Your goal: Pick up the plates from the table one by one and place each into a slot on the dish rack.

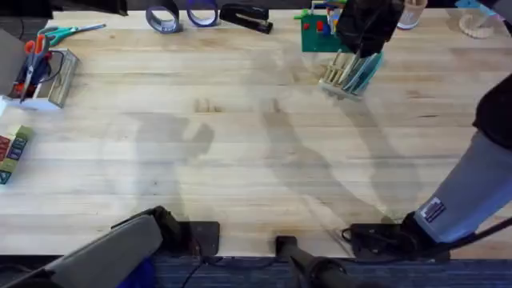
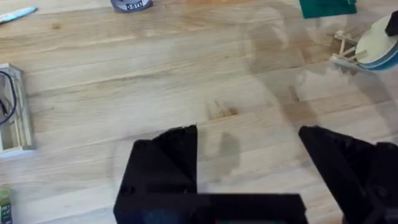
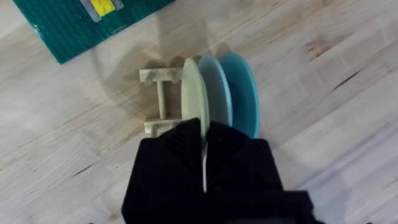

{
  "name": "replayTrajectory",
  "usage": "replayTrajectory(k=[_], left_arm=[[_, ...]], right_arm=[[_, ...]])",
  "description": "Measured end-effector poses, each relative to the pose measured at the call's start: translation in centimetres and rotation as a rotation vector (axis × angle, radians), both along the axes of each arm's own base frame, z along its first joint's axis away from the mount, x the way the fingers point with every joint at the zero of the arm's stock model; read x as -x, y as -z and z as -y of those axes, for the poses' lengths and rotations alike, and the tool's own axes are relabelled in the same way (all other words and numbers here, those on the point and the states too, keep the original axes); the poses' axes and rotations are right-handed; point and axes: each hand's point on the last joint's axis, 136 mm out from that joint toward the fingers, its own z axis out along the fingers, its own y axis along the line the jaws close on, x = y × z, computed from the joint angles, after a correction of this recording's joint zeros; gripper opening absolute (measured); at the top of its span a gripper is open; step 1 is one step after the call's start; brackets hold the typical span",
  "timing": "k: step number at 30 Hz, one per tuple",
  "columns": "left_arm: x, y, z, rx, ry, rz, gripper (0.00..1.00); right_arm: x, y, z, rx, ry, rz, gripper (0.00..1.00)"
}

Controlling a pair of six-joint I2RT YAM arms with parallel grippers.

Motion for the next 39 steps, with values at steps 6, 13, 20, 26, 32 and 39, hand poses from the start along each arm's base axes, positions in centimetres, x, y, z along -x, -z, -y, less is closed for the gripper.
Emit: replayTrajectory(k=[6,13,20,26,32,39], left_arm=[[0.0,0.0,0.0,0.0,0.0,0.0,0.994],[0.0,0.0,0.0,0.0,0.0,0.0,0.993],[0.0,0.0,0.0,0.0,0.0,0.0,0.994],[0.0,0.0,0.0,0.0,0.0,0.0,0.993],[0.0,0.0,0.0,0.0,0.0,0.0,0.994],[0.0,0.0,0.0,0.0,0.0,0.0,0.993]], right_arm=[[-0.07,-0.01,-0.02,-0.001,0.0,0.003,0.031],[-0.33,-0.05,0.0,-0.004,0.002,0.014,0.031],[-0.34,-0.05,0.05,-0.004,0.003,0.014,0.031],[-0.4,0.47,0.03,0.0,0.003,0.002,0.031],[-0.45,0.73,0.02,0.002,0.003,-0.003,0.041],[-0.47,0.73,0.02,0.002,0.002,-0.003,0.153]])
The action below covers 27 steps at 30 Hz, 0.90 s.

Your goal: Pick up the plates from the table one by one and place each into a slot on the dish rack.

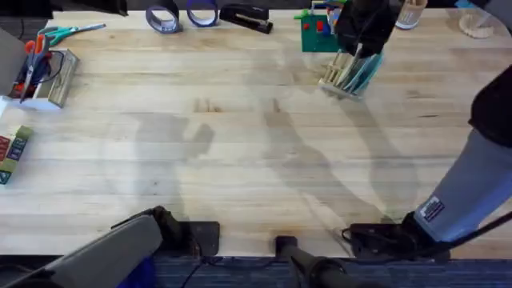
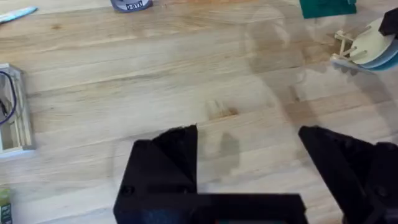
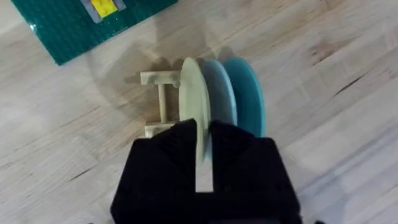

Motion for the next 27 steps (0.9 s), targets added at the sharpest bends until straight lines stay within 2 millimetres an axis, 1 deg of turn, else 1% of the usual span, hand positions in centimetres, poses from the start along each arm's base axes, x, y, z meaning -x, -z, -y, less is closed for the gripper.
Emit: replayTrajectory(k=[9,12,16,20,23,27], left_arm=[[0.0,0.0,0.0,0.0,0.0,0.0,0.994],[0.0,0.0,0.0,0.0,0.0,0.0,0.995],[0.0,0.0,0.0,0.0,0.0,0.0,0.994],[0.0,0.0,0.0,0.0,0.0,0.0,0.993],[0.0,0.0,0.0,0.0,0.0,0.0,0.993],[0.0,0.0,0.0,0.0,0.0,0.0,0.994]], right_arm=[[0.0,0.0,0.0,0.0,-0.002,-0.001,0.236],[-0.1,-0.4,0.0,-0.001,-0.006,0.006,0.253],[-0.8,-1.8,-0.3,-0.009,-0.019,0.038,0.273],[-0.8,-3.7,-0.3,-0.012,-0.023,0.051,0.308],[-0.3,-4.9,-0.1,-0.008,-0.026,0.041,0.365],[0.7,-6.8,0.1,0.007,-0.065,0.012,0.492]])
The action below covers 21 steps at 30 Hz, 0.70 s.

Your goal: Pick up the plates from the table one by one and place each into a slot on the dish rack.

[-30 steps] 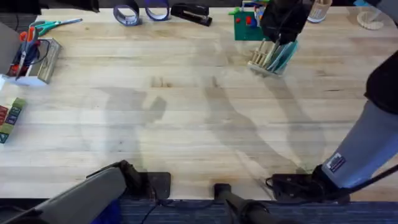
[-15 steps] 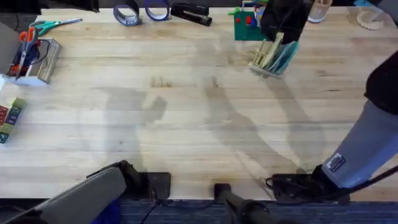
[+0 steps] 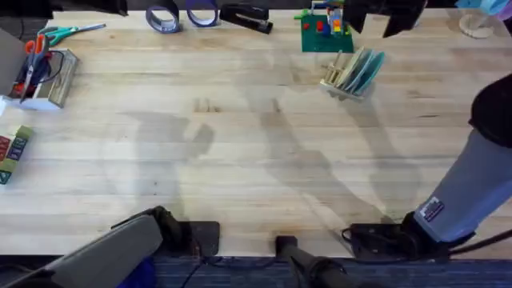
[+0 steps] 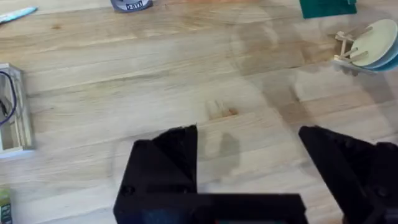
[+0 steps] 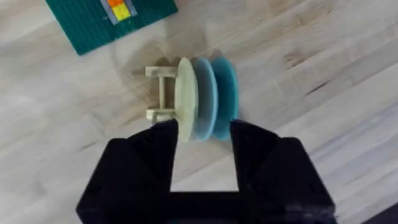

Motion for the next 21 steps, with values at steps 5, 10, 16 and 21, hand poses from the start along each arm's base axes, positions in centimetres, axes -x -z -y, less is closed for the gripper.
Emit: replayTrajectory(k=[5,10,16,21], left_arm=[[0.0,0.0,0.0,0.0,0.0,0.0,0.994],[0.0,0.0,0.0,0.0,0.0,0.0,0.993],[0.0,0.0,0.0,0.0,0.0,0.0,0.993],[0.0,0.0,0.0,0.0,0.0,0.0,0.993]], right_arm=[[0.8,-1.7,-0.8,0.025,-0.106,-0.03,0.732],[1.3,-1.9,-2.2,0.052,-0.222,-0.065,0.981],[3.1,-1.7,-3.0,0.085,-0.303,-0.146,0.991],[3.9,-2.0,-3.0,0.095,-0.328,-0.169,0.99]])
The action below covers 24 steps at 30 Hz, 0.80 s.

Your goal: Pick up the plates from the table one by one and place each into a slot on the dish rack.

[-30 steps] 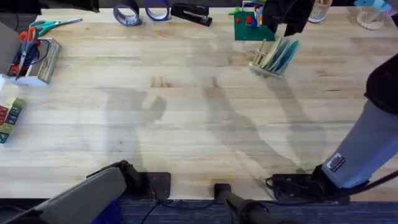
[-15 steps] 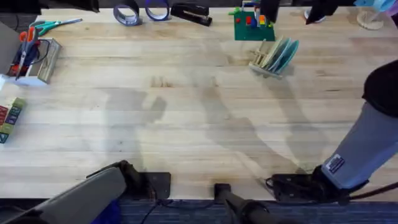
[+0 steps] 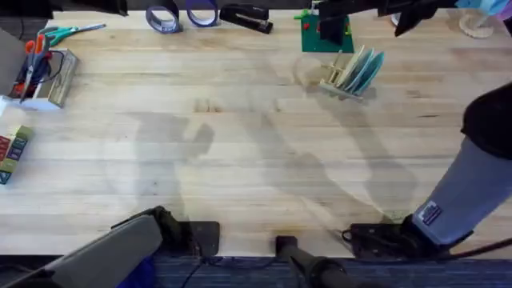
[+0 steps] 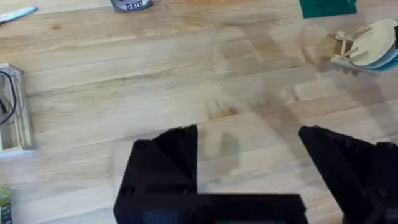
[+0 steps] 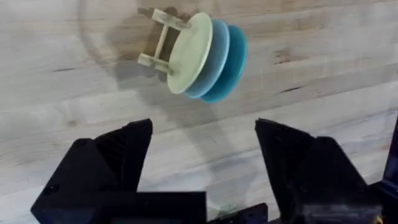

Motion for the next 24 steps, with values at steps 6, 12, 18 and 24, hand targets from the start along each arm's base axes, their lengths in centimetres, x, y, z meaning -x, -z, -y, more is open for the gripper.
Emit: replayTrajectory(k=[6,12,18,24], left_arm=[[0.3,0.2,0.1,0.007,0.0,-0.015,0.993],[0.9,0.6,0.4,0.022,0.0,-0.047,0.994],[2.1,1.4,1.0,0.03,0.025,-0.102,0.995],[3.1,2.0,1.8,0.039,0.058,-0.148,0.997]], right_arm=[[0.9,-2.2,0.4,-0.02,-0.012,0.048,0.99],[4.8,-3.0,2.1,-0.013,-0.013,0.031,0.99],[9.2,-0.8,3.8,-0.015,-0.011,0.011,0.99],[12.4,-0.1,3.8,-0.136,-0.087,0.118,0.991]])
